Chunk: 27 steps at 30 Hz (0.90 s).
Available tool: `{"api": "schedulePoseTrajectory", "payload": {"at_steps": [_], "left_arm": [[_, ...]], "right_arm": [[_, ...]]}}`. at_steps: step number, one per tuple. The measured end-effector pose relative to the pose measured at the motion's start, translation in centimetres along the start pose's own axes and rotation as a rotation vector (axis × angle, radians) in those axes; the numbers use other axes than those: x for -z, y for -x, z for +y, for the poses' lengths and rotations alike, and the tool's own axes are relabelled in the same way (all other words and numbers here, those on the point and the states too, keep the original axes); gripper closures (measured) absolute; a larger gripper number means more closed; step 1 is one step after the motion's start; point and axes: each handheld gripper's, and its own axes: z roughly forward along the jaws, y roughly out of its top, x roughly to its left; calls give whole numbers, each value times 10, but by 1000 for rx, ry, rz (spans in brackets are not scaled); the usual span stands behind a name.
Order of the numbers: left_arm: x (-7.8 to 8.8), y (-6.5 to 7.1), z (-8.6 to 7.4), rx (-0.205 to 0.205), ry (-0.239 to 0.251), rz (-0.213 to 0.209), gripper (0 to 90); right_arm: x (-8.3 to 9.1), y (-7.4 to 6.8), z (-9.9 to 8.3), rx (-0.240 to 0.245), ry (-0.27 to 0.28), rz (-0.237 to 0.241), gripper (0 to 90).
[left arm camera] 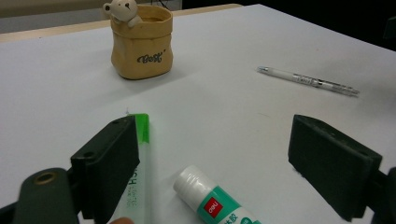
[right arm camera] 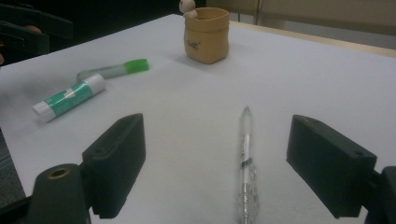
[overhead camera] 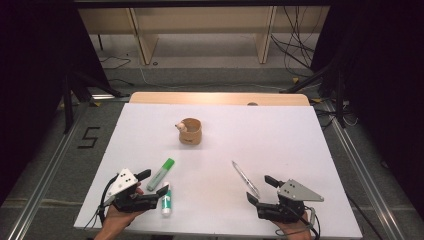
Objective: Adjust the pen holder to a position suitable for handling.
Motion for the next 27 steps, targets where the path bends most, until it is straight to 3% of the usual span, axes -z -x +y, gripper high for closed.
{"api": "schedulePoseTrajectory", "payload": {"at_steps": [9,12,15,25,27], "left_arm": [[0,-1,0,10,-3,5,158],[3,-1,4,41,21,0,158],[3,-2,5,40,22,4,158],[-3,-11,11,88,-4,53,158],[-7,-13,13,82,-14,65,158]], "right_arm": [[0,0,0,-1,5,0,206],[0,0,0,-4,9,-5,206],[-1,-1,0,-4,11,-4,207],[0,0,1,-6,19,-14,209],[0,0,1,-10,18,-15,209]]}}
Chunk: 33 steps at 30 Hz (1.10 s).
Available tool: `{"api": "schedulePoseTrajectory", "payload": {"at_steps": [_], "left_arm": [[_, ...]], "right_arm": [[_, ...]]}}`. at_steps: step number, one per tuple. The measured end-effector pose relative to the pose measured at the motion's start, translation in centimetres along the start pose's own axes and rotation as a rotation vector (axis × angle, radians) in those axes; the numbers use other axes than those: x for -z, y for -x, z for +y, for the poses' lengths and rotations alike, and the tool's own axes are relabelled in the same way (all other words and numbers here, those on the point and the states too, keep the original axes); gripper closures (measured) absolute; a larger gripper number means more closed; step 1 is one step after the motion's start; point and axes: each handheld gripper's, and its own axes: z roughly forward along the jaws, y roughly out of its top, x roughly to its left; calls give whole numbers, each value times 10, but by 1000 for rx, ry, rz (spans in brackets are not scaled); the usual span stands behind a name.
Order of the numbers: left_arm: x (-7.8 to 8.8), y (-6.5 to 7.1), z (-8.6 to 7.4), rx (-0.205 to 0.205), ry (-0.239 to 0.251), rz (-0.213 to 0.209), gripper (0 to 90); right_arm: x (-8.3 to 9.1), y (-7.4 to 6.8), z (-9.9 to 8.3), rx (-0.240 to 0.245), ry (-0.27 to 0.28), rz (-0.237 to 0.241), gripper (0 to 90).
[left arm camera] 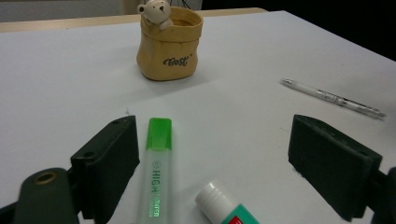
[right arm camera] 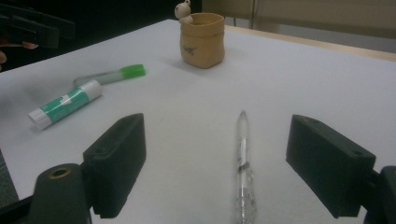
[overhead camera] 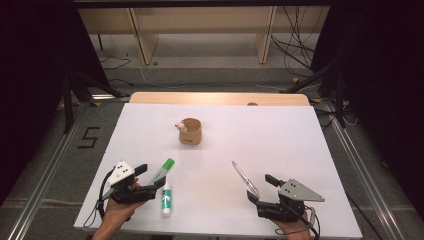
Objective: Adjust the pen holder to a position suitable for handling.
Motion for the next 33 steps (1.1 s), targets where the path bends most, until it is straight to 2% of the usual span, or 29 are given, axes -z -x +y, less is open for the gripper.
{"api": "schedulePoseTrajectory", "payload": {"at_steps": [5,7,11,13,16,17,20,21,22,23,26,27,28,29,30,31,32,33], "left_arm": [[-10,-5,10,-14,-14,22,158],[-15,-6,15,-4,-20,32,158],[-26,-12,23,-8,-32,60,152],[-36,-20,31,24,-67,101,149],[-42,-26,34,32,-64,115,156],[-48,-32,37,49,-67,130,156],[-55,-37,39,56,-73,140,165],[-62,-42,41,45,-87,152,199],[-62,-42,41,45,-87,152,214],[-71,-47,43,51,-103,182,229],[-78,-54,45,60,-117,197,245],[-82,-57,46,61,-120,202,290],[-85,-59,47,62,-122,208,290],[-89,-61,48,61,-122,210,418],[-91,-64,49,58,-121,200,418],[-95,-66,49,74,-121,197,574],[-98,-67,49,86,-124,200,574],[-102,-69,49,89,-130,195,615]], "right_arm": [[1,1,0,0,7,-7,210],[2,2,0,-4,8,-8,210],[2,2,0,-1,10,-11,210],[2,1,0,2,10,-13,211],[1,1,0,3,7,-13,211],[1,1,0,3,6,-13,211],[2,1,0,4,10,-14,212],[2,1,1,4,13,-12,212],[2,1,1,4,13,-12,212],[2,1,0,6,12,-13,213],[2,1,0,3,10,-13,213],[1,1,0,3,8,-12,213],[1,1,0,3,8,-12,213],[2,1,0,4,8,-12,213],[2,1,0,4,8,-12,213],[2,1,0,5,11,-11,214],[2,1,0,5,11,-11,214],[2,1,0,5,11,-11,214]]}}
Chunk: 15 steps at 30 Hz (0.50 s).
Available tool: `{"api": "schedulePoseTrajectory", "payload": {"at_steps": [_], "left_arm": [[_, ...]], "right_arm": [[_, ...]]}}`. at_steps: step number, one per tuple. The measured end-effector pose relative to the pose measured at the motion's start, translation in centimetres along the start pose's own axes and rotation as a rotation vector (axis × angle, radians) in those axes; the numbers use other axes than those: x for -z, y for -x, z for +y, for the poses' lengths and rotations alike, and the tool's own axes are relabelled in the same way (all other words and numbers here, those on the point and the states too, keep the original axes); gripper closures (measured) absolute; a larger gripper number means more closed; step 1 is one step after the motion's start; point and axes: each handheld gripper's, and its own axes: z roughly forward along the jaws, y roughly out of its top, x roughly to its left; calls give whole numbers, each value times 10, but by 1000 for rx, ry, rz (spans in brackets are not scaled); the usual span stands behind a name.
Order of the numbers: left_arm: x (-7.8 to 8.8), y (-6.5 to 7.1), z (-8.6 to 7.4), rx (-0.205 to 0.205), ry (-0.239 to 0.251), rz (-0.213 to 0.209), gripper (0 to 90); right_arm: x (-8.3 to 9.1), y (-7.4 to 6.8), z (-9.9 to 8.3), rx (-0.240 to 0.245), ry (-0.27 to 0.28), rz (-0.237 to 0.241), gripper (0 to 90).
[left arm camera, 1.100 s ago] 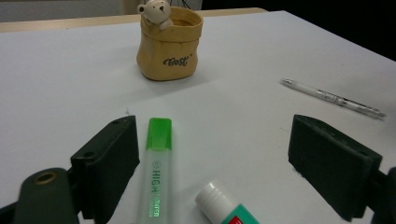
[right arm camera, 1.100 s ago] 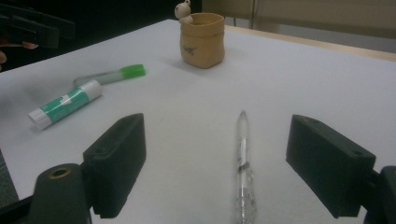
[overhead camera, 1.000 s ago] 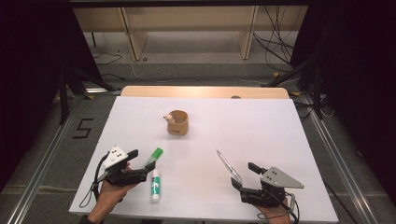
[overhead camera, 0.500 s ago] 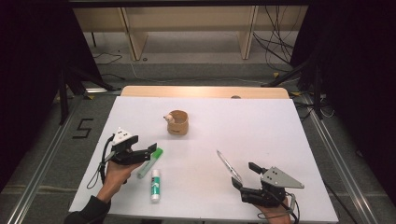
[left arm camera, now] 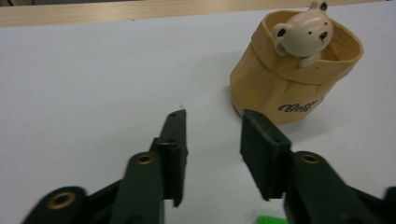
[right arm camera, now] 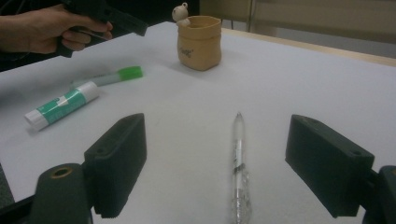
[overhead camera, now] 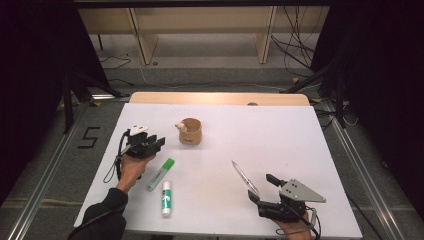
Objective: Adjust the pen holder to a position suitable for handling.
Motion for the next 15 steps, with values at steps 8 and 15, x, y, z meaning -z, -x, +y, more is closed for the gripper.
{"api": "schedulePoseTrajectory", "payload": {"at_steps": [8,15], "left_arm": [[-34,6,15,-57,-23,43,891],[-56,7,20,-94,-45,51,893]], "right_arm": [[1,0,0,3,1,8,213],[1,-1,0,6,-3,14,211]]}}
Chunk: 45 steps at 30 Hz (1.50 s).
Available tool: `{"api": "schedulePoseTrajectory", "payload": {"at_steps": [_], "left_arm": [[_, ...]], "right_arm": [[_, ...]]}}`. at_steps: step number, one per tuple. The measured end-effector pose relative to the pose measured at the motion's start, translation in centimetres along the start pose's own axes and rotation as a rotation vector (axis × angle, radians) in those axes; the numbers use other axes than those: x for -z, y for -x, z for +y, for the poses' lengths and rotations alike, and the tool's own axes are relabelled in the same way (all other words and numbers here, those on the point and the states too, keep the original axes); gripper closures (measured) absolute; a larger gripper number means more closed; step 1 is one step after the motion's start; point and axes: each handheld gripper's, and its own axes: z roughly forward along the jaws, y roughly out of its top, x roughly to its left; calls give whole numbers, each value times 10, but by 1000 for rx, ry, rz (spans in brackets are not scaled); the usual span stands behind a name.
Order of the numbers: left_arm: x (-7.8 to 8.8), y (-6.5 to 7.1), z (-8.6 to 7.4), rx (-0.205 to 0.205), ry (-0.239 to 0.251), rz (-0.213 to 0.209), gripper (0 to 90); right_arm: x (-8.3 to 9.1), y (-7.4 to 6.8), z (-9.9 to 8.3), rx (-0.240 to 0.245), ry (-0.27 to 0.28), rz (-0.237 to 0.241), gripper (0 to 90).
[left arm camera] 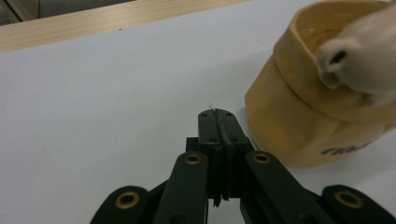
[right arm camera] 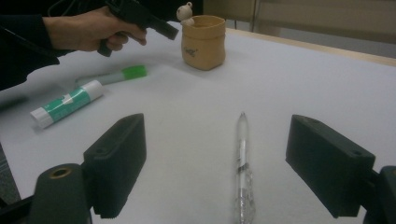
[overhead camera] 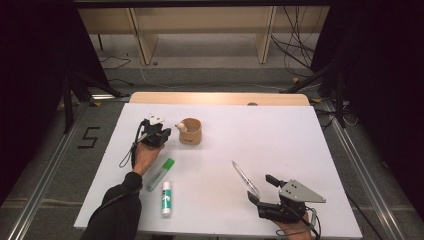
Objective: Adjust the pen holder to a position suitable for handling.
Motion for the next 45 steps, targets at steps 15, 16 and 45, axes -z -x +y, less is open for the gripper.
{"api": "schedulePoseTrajectory", "payload": {"at_steps": [15,16,45], "left_arm": [[-21,10,5,22,-48,-37,894],[-22,10,5,25,-50,-40,894],[-30,31,15,38,-107,-66,896]], "right_arm": [[-1,-1,0,1,-2,6,211],[-1,-1,0,1,-2,6,211],[-3,-2,-1,4,-14,8,213]]}}
